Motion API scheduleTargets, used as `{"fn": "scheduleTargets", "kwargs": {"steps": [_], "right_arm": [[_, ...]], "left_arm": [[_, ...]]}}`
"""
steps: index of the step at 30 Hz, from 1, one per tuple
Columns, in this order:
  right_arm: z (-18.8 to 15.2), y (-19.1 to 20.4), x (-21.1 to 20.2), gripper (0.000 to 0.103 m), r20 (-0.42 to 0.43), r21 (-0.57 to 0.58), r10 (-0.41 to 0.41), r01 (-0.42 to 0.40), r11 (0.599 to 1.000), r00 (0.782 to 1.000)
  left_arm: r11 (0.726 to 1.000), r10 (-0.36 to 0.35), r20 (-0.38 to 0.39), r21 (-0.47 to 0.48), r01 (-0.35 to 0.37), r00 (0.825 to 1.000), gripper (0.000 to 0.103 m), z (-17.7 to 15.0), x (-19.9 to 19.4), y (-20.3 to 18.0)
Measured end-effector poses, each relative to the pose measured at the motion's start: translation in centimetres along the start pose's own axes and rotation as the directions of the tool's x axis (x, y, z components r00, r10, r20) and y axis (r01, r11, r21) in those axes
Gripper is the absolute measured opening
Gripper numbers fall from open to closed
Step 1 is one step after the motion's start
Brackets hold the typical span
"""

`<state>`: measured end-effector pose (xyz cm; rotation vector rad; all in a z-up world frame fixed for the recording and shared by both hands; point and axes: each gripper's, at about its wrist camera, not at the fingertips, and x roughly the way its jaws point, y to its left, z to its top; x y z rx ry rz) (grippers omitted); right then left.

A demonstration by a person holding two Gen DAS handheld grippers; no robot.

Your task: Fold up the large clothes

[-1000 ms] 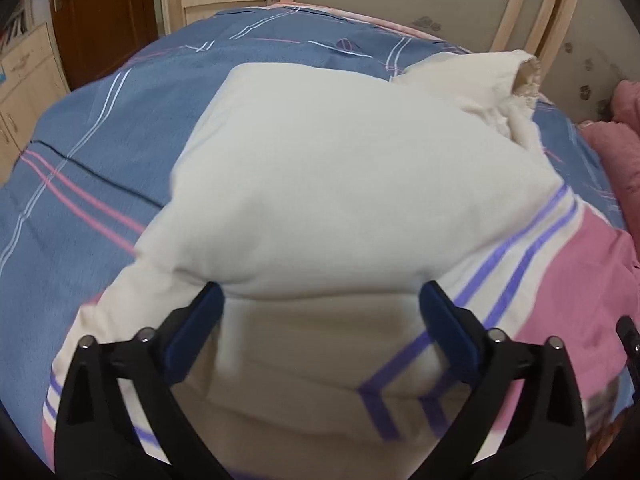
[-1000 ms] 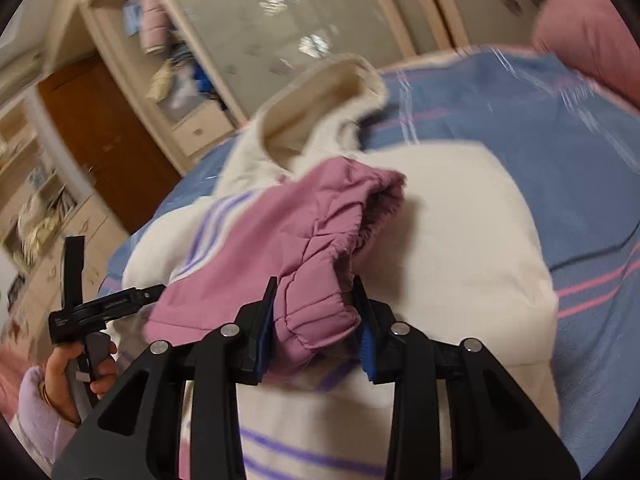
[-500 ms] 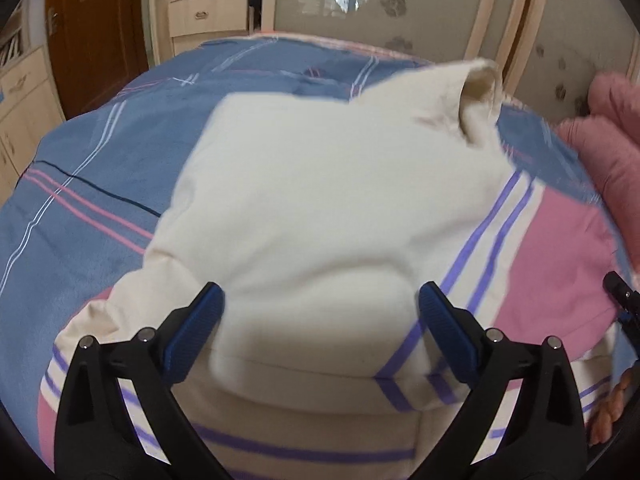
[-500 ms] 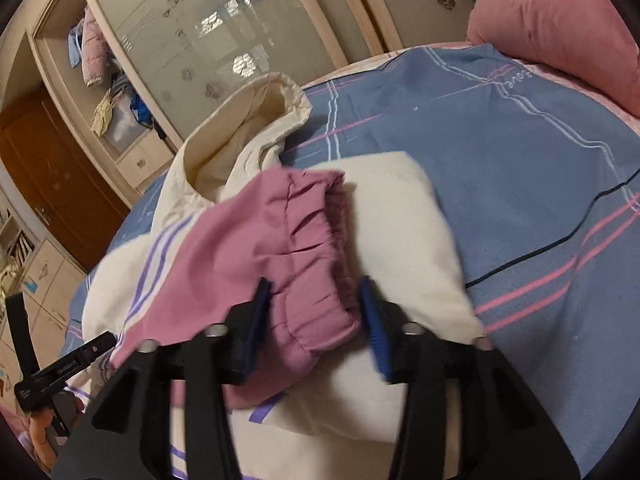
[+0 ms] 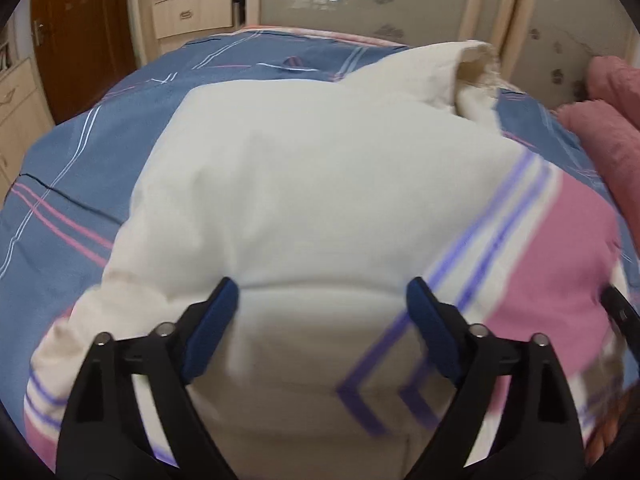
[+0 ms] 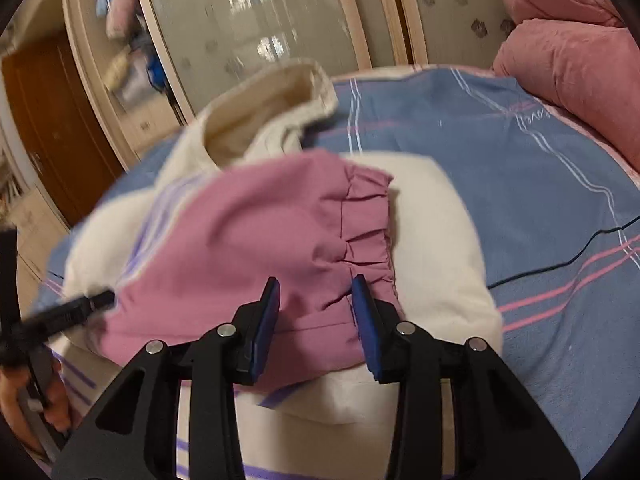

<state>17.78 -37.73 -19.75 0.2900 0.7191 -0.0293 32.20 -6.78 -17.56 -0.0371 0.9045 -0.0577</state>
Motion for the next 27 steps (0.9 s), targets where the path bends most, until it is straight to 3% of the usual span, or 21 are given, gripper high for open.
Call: {"fn": "scheduleTargets", "kwargs": {"steps": [4, 7, 11, 14, 17, 20, 22, 24, 26, 27], "right_arm": [[0.1, -0.4, 0.1, 0.041, 0.001, 0.013, 0.015, -0.015, 1.000, 1.000], [0.0, -0.3, -0.5, 0.050, -0.001, 0.008, 0.036, -0.036, 0.999, 0.999], [-0.4, 1.4, -4.1, 0.082, 0.029, -0.036, 0.149, -0.148, 0.988, 0.988], [-1.3, 2.9, -5.7, 0.082, 0.008, -0.098, 0.289, -0.287, 0.953, 0.957], [-2.1, 4.6, -5.5, 0.082, -0.038, -0.150, 0.320, -0.322, 0.935, 0.947], [-2.8, 5.6, -4.3, 0.079, -0.053, -0.192, 0.238, -0.243, 0.951, 0.970], [-2.8, 5.5, -4.4, 0.076, 0.011, -0.193, 0.174, -0.168, 0.967, 0.985], [-2.7, 5.3, -4.5, 0.076, 0.107, -0.212, 0.030, -0.007, 0.977, 0.994], [-2.3, 4.3, -2.5, 0.076, 0.057, -0.188, -0.090, 0.099, 0.977, 0.994], [-2.3, 3.6, -1.6, 0.076, 0.013, -0.166, -0.107, 0.108, 0.980, 0.994]], "left_arm": [[0.998, 0.052, -0.014, 0.024, -0.052, 0.999, 0.101, 1.0, 1.6, -0.9], [1.000, 0.022, 0.000, 0.003, -0.022, 1.000, 0.098, 0.6, 0.5, -0.3], [0.997, -0.068, 0.036, -0.023, 0.069, 0.997, 0.095, -1.2, -3.2, 1.0], [0.994, -0.098, 0.055, -0.041, 0.100, 0.994, 0.094, -2.4, -5.4, 2.3], [0.997, -0.070, 0.042, -0.021, 0.071, 0.997, 0.095, -3.1, -5.9, 3.2], [0.997, -0.058, 0.012, -0.044, 0.058, 0.998, 0.094, -3.5, -4.9, 4.2], [0.996, -0.066, -0.008, -0.067, 0.065, 0.998, 0.096, -3.5, -4.0, 4.7], [0.999, -0.034, -0.045, -0.044, 0.032, 0.998, 0.097, -3.3, -2.1, 4.6], [1.000, 0.001, -0.046, -0.025, -0.002, 0.999, 0.099, -3.0, -0.9, 4.1], [1.000, 0.018, -0.044, -0.019, -0.019, 0.999, 0.099, -2.8, -0.7, 3.7]]}}
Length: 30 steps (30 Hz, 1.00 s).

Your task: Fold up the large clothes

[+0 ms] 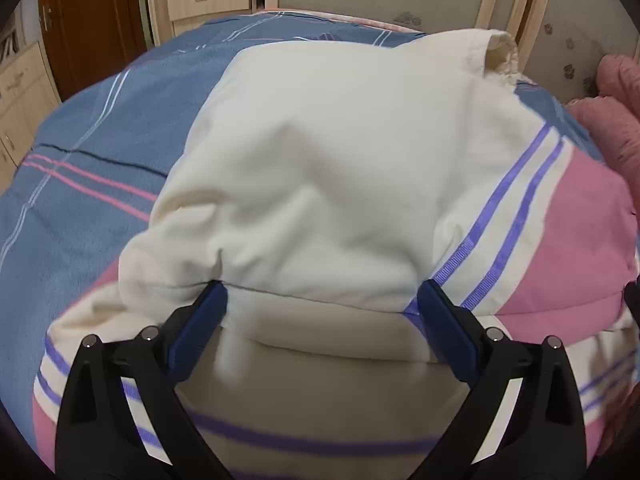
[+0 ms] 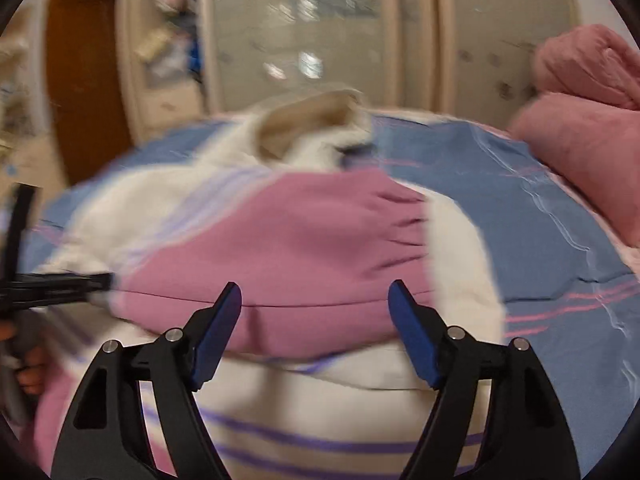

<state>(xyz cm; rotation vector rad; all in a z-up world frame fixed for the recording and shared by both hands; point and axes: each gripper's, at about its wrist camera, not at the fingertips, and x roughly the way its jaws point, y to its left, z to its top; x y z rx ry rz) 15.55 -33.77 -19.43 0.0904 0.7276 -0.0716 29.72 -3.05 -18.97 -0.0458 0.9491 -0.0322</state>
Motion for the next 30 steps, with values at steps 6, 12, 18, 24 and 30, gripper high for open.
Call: {"fn": "scheduleTargets", "kwargs": {"steps": [6, 12, 18, 24, 30], "right_arm": [[-0.1, -1.4, 1.0, 0.077, -0.051, 0.057, 0.014, -0.011, 0.998, 0.999], [-0.4, -0.9, 1.3, 0.079, -0.052, 0.024, -0.013, 0.014, 1.000, 0.999], [-0.3, -1.0, 1.6, 0.087, -0.072, 0.033, 0.020, -0.018, 0.999, 0.997], [0.3, -1.1, -4.6, 0.087, 0.270, 0.064, 0.049, -0.069, 0.996, 0.961], [0.5, -3.0, 4.2, 0.082, -0.086, 0.142, 0.024, -0.011, 0.990, 0.996]], "left_arm": [[0.998, 0.030, 0.071, -0.061, -0.026, 0.997, 0.096, 1.3, -2.8, -1.2], [0.996, 0.039, 0.120, 0.075, -0.048, 0.992, 0.096, 5.5, -2.6, -5.3], [0.999, 0.019, 0.046, 0.037, -0.021, 0.999, 0.101, 5.3, 4.3, -4.4], [0.999, 0.007, 0.092, 0.033, -0.010, 0.996, 0.101, 4.7, 3.7, -4.5], [0.997, 0.035, 0.083, 0.070, -0.041, 0.996, 0.101, 4.3, 2.3, -4.9]]}}
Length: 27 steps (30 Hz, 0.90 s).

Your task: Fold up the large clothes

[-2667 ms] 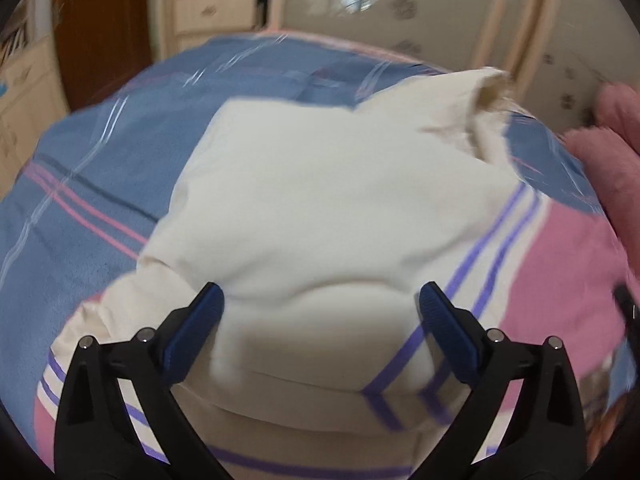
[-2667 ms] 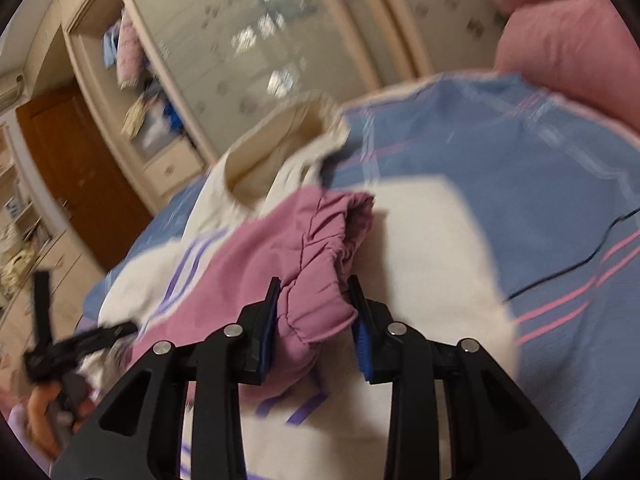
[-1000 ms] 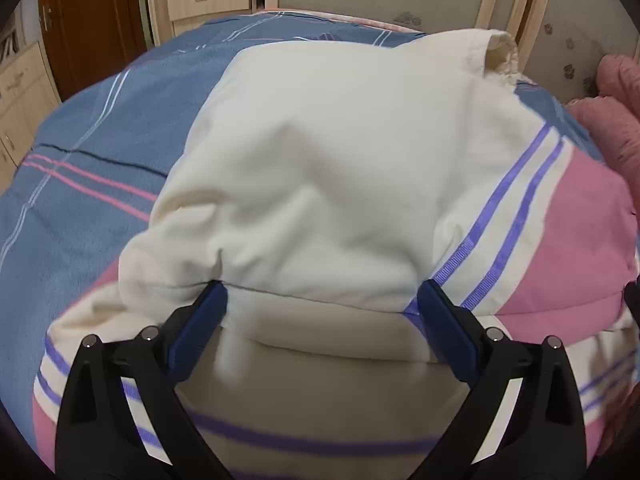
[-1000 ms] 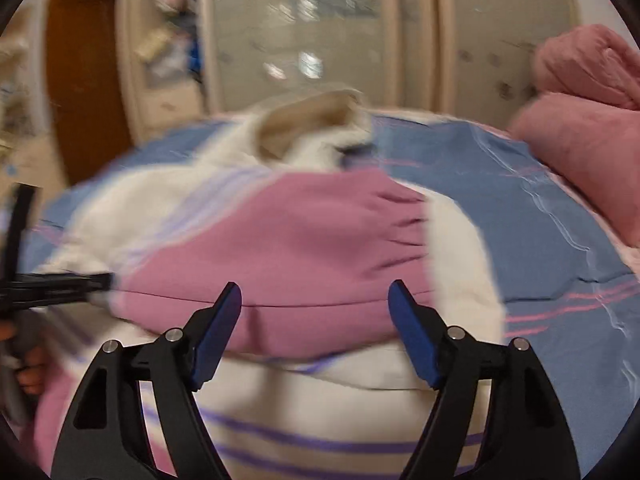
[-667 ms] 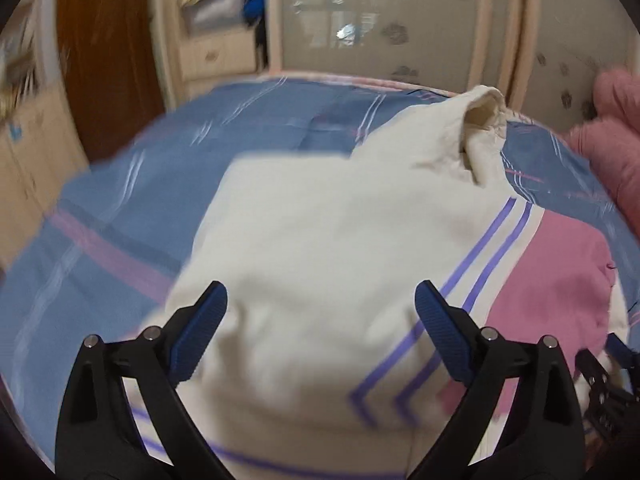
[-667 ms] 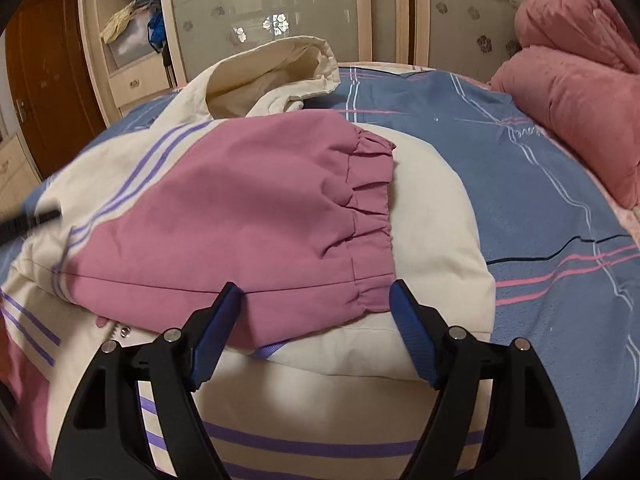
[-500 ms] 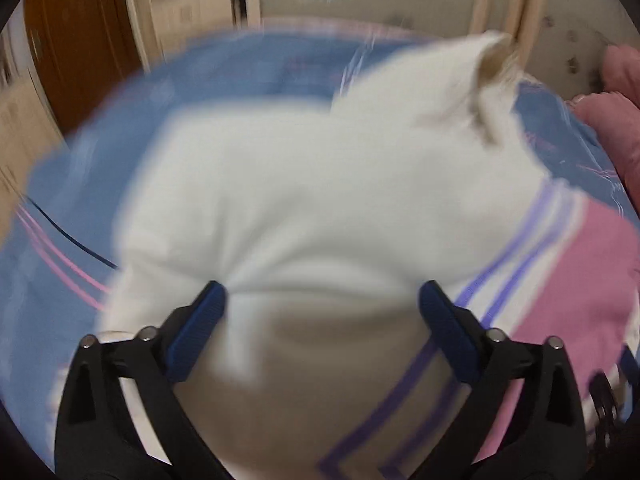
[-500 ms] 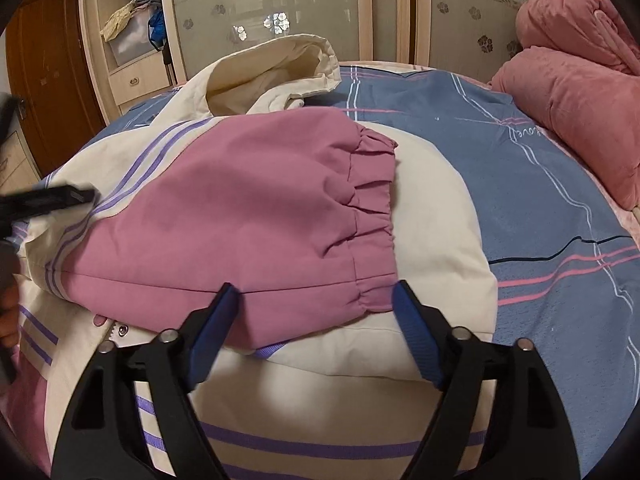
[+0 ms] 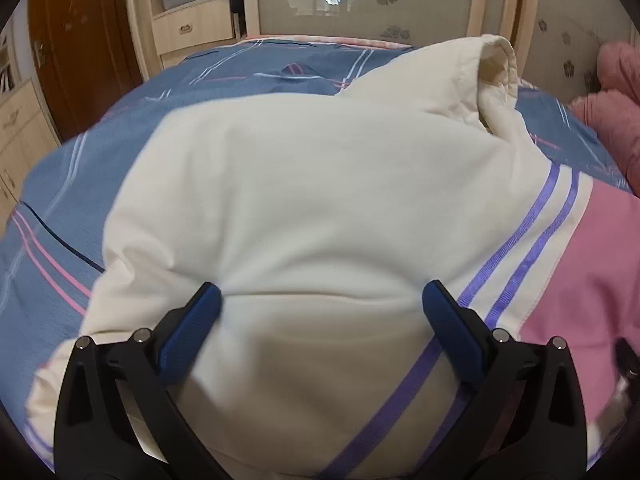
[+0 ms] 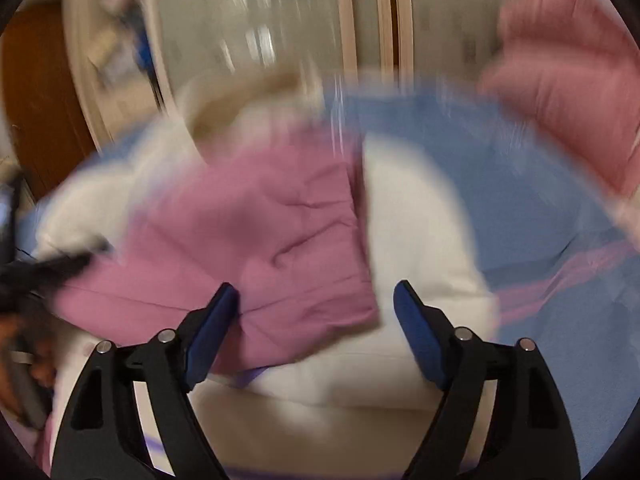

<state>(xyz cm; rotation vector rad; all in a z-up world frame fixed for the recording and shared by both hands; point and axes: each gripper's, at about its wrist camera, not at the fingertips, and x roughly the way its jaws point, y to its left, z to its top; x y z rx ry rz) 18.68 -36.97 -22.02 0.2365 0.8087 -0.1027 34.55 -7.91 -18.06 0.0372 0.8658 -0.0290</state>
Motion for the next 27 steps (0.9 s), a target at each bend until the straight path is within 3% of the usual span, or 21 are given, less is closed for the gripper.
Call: {"fn": "scheduleTargets", "kwargs": {"steps": [2, 5, 8, 11, 13, 16, 20, 23, 27], "right_arm": [[0.2, -0.3, -0.6, 0.082, 0.016, 0.018, 0.020, -0.020, 1.000, 1.000], [0.0, 0.0, -0.6, 0.083, 0.019, 0.000, 0.010, -0.010, 1.000, 1.000], [0.0, 0.3, -0.7, 0.085, 0.021, -0.005, 0.013, -0.013, 1.000, 1.000], [-0.3, 0.0, -0.6, 0.088, 0.029, -0.011, 0.027, -0.027, 1.000, 0.999], [-0.4, -0.2, -0.8, 0.088, 0.044, -0.010, 0.043, -0.043, 0.999, 0.998], [-1.1, -1.7, -3.3, 0.088, 0.156, 0.045, 0.106, -0.115, 0.992, 0.982], [-0.2, -1.7, -7.8, 0.088, 0.276, 0.132, -0.048, 0.012, 0.991, 0.960], [2.6, 1.5, -8.3, 0.086, 0.243, 0.063, -0.035, 0.020, 0.998, 0.969], [6.7, 8.2, -4.4, 0.073, 0.157, -0.134, -0.076, 0.097, 0.986, 0.985]], "left_arm": [[0.999, 0.017, 0.032, 0.035, -0.018, 0.999, 0.101, -0.2, -2.2, -0.3], [0.995, -0.014, 0.091, 0.098, 0.005, 0.996, 0.101, -1.1, -5.2, -0.4], [0.985, -0.014, 0.024, 0.170, 0.009, 1.000, 0.101, -2.2, -4.0, 0.2], [0.986, -0.112, -0.023, 0.120, 0.114, 0.993, 0.101, -3.0, -2.0, 2.0], [0.985, -0.139, -0.018, 0.105, 0.140, 0.990, 0.101, -2.8, -2.0, 2.6], [0.982, -0.159, 0.007, 0.106, 0.158, 0.987, 0.101, -3.0, -1.9, 2.9], [0.976, -0.198, 0.033, 0.098, 0.194, 0.980, 0.101, -3.5, -2.1, 3.5], [0.973, -0.222, 0.039, 0.082, 0.218, 0.974, 0.101, -3.6, -2.1, 3.7], [0.972, -0.227, 0.037, 0.079, 0.223, 0.973, 0.101, -3.6, -2.2, 3.5]]}}
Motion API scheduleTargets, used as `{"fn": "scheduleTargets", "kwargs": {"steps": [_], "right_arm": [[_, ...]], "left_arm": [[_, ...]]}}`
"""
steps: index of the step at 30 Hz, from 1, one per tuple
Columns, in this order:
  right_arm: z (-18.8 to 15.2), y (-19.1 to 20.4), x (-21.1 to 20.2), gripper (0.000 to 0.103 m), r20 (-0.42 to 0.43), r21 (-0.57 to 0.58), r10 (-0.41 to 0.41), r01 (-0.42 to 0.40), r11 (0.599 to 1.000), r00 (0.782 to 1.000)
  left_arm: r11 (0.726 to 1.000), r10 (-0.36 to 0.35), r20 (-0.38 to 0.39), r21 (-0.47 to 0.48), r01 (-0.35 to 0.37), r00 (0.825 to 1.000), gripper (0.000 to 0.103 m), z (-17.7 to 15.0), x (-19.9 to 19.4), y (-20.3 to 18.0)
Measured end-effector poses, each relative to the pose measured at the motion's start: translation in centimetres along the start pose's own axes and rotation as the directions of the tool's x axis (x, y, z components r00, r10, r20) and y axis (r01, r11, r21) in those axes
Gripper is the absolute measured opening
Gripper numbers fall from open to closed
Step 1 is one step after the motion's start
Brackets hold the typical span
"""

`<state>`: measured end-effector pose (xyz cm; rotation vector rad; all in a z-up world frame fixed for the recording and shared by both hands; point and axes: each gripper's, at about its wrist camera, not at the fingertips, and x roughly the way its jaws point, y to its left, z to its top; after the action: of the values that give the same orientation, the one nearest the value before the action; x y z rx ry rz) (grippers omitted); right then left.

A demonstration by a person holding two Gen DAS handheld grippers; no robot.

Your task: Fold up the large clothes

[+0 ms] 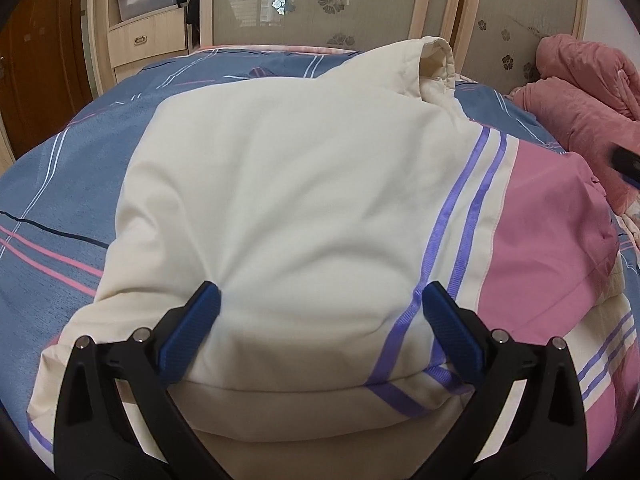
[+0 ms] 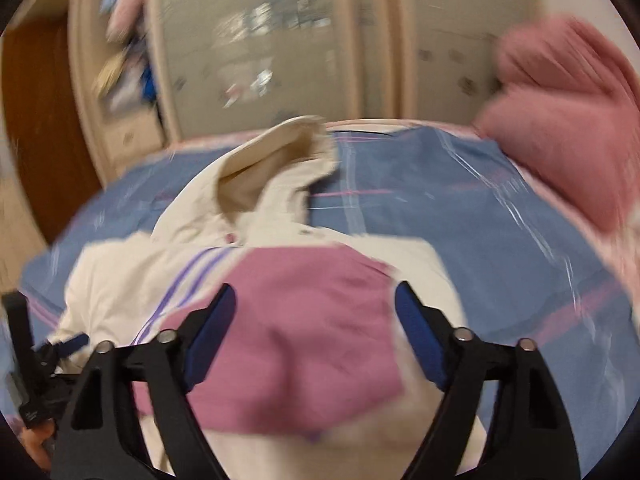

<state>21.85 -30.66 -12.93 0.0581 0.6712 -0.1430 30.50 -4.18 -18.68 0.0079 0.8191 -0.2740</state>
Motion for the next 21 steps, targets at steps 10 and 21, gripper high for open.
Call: {"fn": "scheduleTargets", "kwargs": {"steps": [10, 21], "right_arm": [[-0.3, 3.3, 12.0, 0.074, -0.297, -0.113, -0.189, 0.162, 0.980, 0.936], [-1.8, -2.5, 11.2, 0.099, -0.331, 0.007, -0.237, 0.253, 0.967, 0.914]], "left_arm": [[0.999, -0.033, 0.004, -0.008, 0.033, 0.999, 0.101, -0.3, -0.4, 0.3], [1.000, -0.026, 0.006, -0.007, 0.026, 1.000, 0.101, -0.2, -0.4, 0.3]]}}
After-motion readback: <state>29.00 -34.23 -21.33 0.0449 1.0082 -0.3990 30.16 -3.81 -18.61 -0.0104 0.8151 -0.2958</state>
